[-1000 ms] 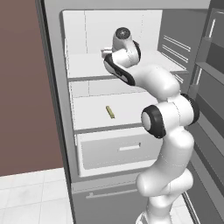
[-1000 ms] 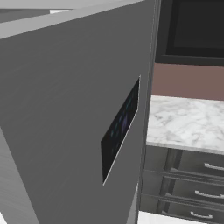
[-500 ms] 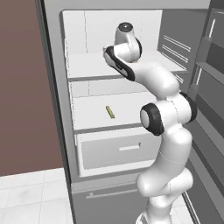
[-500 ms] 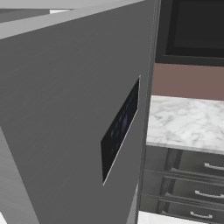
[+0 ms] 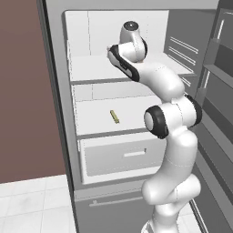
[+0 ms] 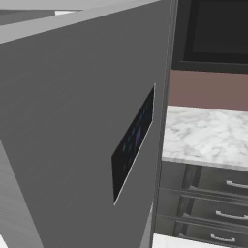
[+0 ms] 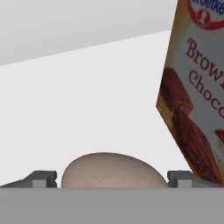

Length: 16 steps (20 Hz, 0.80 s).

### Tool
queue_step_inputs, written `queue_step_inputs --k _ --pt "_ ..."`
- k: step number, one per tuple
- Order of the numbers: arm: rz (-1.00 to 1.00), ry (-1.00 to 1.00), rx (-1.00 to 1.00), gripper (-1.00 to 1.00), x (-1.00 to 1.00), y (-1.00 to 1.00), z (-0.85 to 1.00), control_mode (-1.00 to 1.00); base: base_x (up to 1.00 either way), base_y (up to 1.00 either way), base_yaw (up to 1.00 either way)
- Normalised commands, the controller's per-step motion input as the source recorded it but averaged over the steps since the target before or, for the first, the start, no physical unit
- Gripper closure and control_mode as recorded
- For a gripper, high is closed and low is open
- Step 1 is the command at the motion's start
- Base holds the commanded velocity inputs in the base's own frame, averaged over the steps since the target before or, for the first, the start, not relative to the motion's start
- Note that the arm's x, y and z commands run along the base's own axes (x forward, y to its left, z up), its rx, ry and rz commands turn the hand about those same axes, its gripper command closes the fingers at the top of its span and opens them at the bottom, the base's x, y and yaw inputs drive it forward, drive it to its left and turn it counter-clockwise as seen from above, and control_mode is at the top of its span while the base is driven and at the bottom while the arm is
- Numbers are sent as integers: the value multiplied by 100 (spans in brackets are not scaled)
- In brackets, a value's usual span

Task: Pick the egg and butter from the fridge and place them by the bowl for mixing.

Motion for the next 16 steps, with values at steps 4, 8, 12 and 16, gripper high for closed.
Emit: queue_step_inputs --k 4,8,12,16 --pt "0 0 0 -100 9 6 -30 -100 0 0 0" --pt "0 0 0 -100 21 8 -32 -100 0 0 0" --pt "0 1 0 -100 22 5 -37 -100 0 0 0" --pt "0 1 0 -100 19 12 -43 -100 0 0 0"
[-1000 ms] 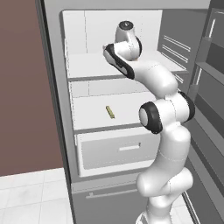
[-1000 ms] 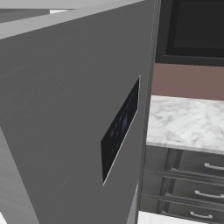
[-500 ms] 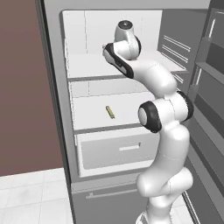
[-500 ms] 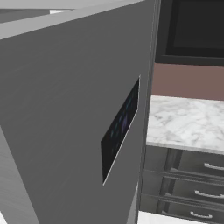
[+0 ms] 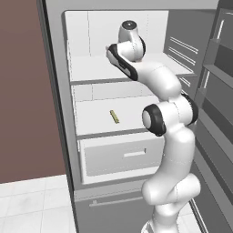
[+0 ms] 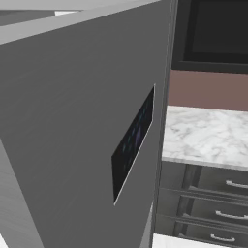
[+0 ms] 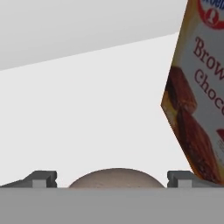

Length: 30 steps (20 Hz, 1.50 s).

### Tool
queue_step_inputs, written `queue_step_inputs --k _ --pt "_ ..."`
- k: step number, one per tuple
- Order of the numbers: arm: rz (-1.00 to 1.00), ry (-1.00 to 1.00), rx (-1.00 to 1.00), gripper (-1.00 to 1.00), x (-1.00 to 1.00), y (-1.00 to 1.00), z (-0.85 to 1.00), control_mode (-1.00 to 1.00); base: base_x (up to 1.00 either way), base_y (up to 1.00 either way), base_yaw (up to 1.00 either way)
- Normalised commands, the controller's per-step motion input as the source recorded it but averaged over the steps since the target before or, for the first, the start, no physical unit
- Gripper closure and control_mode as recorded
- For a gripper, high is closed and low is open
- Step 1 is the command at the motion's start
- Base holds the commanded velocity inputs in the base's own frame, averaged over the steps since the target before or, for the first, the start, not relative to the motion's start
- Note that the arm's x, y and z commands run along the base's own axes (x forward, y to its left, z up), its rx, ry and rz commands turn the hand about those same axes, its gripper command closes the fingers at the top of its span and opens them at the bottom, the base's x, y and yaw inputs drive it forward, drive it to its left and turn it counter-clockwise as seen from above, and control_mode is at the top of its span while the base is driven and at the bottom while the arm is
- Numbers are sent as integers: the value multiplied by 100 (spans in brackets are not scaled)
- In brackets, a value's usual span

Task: Pick the egg and butter from the fridge and place them by the bowl for mixing.

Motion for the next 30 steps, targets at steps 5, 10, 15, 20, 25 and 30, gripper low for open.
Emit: queue_step_inputs --k 5,10,15,20,25,30 --pt "0 5 0 -100 8 16 -52 -100 0 0 0" --pt "0 8 0 -100 3 13 -60 -100 0 0 0" --pt "0 1 0 100 7 14 -59 -100 0 0 0" --pt "0 0 0 100 15 6 -55 -100 0 0 0" --pt "0 1 0 100 -13 4 -58 -100 0 0 0" --pt "0 0 4 100 -70 7 -27 -100 0 0 0"
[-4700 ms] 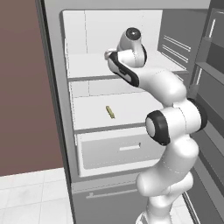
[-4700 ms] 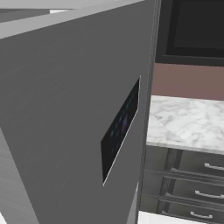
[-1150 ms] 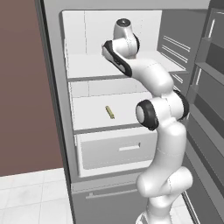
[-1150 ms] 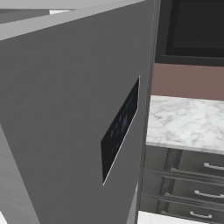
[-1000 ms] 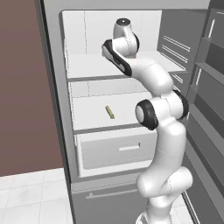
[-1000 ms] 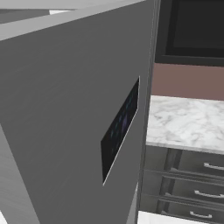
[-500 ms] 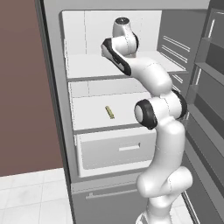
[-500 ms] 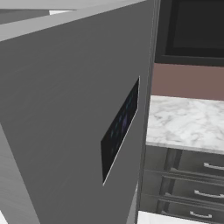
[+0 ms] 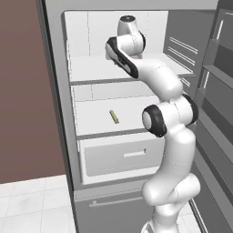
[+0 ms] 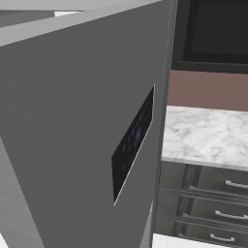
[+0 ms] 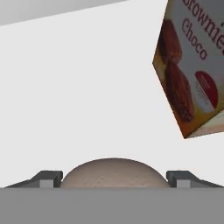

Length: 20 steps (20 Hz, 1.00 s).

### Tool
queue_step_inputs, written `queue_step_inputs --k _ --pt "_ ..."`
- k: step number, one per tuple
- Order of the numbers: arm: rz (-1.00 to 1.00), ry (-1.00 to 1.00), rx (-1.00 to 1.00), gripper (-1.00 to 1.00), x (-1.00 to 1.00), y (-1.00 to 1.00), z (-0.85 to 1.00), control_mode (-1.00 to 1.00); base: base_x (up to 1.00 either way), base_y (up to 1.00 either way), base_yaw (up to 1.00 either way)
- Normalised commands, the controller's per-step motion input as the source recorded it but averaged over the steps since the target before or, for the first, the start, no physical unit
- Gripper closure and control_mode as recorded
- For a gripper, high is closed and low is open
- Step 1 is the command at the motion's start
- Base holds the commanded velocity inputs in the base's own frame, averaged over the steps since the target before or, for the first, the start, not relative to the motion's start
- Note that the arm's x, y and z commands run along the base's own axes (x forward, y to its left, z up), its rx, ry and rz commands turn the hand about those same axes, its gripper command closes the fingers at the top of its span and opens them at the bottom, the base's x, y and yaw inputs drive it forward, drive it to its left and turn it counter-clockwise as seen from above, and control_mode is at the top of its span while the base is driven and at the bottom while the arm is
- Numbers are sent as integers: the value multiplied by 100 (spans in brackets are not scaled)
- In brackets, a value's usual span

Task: Pick the egg and butter from the fridge and place them by the bowl for mixing.

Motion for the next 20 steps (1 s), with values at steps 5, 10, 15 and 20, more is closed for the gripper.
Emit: queue_step_inputs --k 5,10,15,20 --pt "0 0 6 100 -79 9 -12 -100 0 0 0" --pt "0 0 3 100 -84 3 -2 -100 0 0 0" --pt "3 0 0 100 -89 3 0 -100 0 0 0" --pt "1 0 0 100 -83 11 -5 -100 0 0 0"
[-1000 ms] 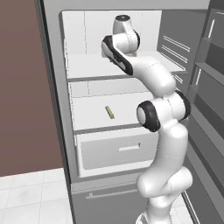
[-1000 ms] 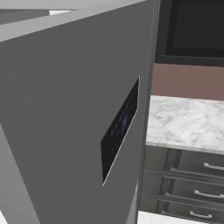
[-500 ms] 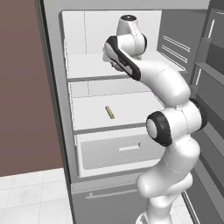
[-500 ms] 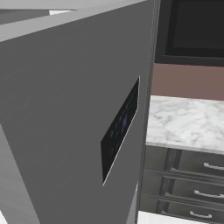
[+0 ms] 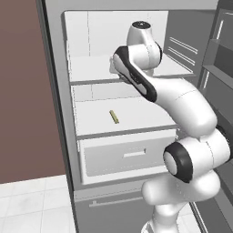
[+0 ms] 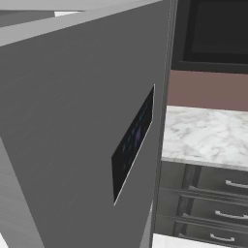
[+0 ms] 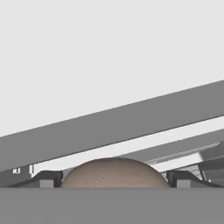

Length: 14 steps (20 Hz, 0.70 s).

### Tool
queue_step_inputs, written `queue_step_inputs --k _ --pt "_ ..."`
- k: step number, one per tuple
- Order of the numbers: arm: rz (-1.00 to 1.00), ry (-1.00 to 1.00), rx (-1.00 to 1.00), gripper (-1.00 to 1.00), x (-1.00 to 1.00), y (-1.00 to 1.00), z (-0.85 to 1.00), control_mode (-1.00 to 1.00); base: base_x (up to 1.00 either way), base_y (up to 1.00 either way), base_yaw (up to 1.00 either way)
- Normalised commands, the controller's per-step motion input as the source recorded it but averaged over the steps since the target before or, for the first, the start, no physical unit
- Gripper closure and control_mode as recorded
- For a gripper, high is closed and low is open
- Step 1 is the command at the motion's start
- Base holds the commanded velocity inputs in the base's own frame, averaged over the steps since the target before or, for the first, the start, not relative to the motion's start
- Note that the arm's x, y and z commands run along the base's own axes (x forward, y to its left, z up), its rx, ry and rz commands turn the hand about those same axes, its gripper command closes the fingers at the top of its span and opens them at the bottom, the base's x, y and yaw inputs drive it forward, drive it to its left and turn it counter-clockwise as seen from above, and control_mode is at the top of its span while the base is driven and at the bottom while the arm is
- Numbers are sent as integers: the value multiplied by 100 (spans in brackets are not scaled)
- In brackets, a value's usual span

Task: Pick the egg and butter from the fridge and place them by the bowl for mixing.

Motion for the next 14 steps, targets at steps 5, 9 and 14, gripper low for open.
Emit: queue_step_inputs --k 5,9,14 --pt "0 0 -5 100 -71 20 -30 -100 0 0 0" --pt "0 0 -10 100 -48 20 -45 -100 0 0 0" --pt "0 -2 -9 100 -28 8 -52 -100 0 0 0"
